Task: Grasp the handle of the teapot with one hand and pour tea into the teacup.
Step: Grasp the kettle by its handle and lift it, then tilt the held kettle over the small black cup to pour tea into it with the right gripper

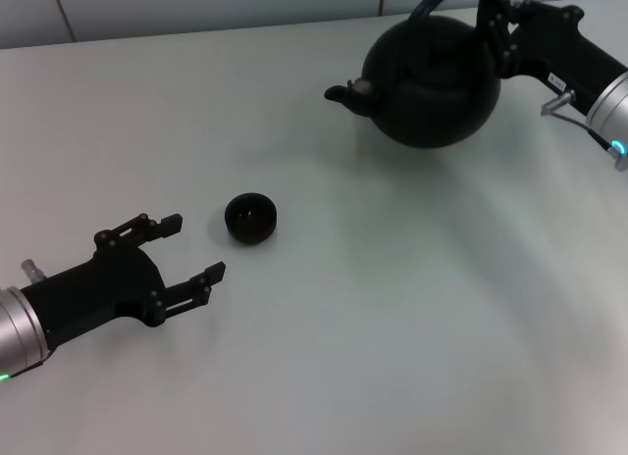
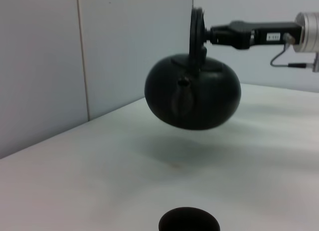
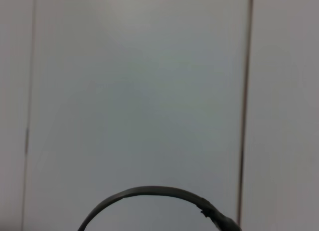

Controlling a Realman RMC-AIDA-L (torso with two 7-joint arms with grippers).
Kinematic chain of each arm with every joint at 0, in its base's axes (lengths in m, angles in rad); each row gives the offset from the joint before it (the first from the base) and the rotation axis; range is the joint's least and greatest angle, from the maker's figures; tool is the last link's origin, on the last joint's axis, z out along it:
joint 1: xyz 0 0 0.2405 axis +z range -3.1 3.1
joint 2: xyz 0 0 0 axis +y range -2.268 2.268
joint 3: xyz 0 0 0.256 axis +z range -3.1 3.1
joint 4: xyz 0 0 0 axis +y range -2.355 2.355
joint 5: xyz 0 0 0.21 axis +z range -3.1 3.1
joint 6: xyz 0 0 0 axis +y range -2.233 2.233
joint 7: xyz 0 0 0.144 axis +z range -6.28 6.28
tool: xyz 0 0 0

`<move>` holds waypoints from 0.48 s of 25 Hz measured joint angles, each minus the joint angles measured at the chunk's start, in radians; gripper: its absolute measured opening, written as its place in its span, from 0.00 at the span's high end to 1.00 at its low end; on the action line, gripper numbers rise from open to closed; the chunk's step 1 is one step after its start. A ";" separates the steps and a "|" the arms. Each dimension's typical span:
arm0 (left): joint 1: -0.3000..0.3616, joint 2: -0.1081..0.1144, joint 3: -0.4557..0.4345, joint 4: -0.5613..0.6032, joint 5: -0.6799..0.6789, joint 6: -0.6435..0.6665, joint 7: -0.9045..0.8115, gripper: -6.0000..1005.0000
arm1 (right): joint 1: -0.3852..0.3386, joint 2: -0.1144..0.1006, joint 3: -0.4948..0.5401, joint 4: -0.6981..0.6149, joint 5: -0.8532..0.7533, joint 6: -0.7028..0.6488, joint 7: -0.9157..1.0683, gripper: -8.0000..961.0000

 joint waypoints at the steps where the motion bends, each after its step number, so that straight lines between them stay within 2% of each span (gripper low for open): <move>1: -0.001 0.000 0.000 -0.001 0.003 0.000 0.000 0.20 | 0.003 0.000 -0.002 -0.004 -0.001 -0.010 -0.005 0.92; 6: -0.002 0.000 -0.001 -0.001 0.005 0.000 0.000 0.20 | 0.026 0.000 -0.021 -0.013 -0.004 -0.049 -0.101 0.92; 12: -0.002 0.000 -0.002 -0.001 0.007 0.000 0.000 0.20 | 0.063 0.002 -0.092 -0.004 0.000 -0.054 -0.178 0.92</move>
